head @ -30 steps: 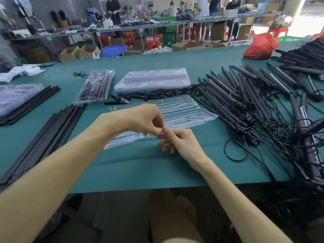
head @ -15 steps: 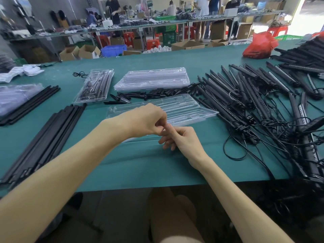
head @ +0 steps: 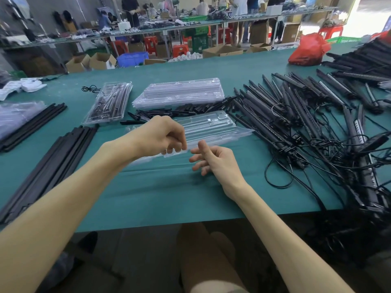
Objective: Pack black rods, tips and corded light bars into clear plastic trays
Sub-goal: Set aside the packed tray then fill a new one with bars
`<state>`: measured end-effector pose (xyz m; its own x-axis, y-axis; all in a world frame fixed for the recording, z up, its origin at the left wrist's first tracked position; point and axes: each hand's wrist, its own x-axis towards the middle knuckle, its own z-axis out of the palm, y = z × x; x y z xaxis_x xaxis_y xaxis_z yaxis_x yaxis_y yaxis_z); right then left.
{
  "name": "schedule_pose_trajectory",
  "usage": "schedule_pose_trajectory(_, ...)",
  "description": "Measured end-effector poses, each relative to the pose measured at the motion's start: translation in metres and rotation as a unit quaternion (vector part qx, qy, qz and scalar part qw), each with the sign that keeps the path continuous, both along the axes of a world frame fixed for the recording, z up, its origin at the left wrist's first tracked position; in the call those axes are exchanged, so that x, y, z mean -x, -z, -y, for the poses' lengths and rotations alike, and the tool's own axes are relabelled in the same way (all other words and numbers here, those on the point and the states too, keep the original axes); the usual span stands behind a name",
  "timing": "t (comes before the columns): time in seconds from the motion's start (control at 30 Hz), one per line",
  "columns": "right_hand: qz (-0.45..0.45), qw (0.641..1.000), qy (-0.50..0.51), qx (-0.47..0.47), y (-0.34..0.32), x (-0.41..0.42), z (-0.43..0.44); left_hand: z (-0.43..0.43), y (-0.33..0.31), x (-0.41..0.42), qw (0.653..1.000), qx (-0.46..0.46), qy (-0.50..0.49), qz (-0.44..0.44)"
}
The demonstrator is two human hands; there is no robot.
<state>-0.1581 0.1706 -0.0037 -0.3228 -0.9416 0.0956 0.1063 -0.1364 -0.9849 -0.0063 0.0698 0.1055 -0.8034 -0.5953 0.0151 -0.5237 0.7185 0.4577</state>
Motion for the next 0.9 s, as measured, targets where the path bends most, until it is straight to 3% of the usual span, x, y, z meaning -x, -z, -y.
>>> schedule_pose_trajectory(0.4, -0.008, 1.0, 0.012, -0.001, 0.004, 0.0, 0.002, 0.013, 0.005, -0.001, 0.995, -0.092, 0.021, -0.014)
schedule_pose_trajectory(0.9, -0.023, 1.0, 0.01, 0.0, 0.003, -0.001, 0.0, 0.009, 0.007, -0.005, 0.995, -0.094, 0.022, -0.012)
